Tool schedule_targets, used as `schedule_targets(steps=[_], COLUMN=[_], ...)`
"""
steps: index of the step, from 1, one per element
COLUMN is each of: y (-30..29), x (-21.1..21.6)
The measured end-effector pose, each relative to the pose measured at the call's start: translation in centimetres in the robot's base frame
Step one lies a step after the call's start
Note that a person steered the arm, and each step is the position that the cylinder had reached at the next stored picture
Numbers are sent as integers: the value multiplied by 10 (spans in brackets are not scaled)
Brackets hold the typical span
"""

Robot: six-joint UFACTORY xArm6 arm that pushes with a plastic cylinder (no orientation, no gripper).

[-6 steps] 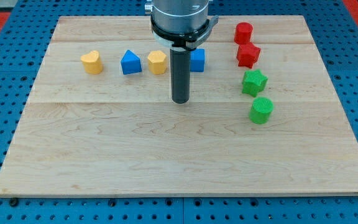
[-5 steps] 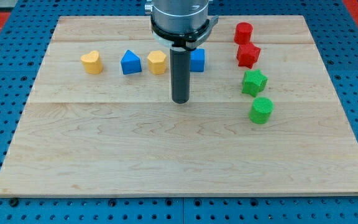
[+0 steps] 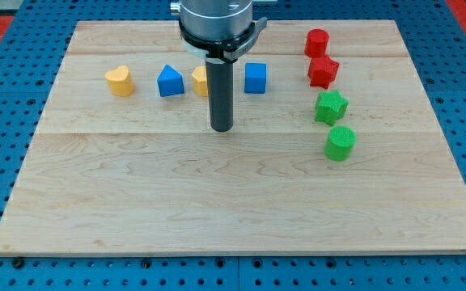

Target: Slide the blue cube above the yellow hexagon

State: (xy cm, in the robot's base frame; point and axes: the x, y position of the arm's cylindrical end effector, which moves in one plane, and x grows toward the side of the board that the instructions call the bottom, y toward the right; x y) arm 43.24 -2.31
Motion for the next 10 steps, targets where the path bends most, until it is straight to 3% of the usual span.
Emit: schedule_targets(steps=[2,4,7,10], y=[0,69,69,69], x=[-16,-66,-67,-96])
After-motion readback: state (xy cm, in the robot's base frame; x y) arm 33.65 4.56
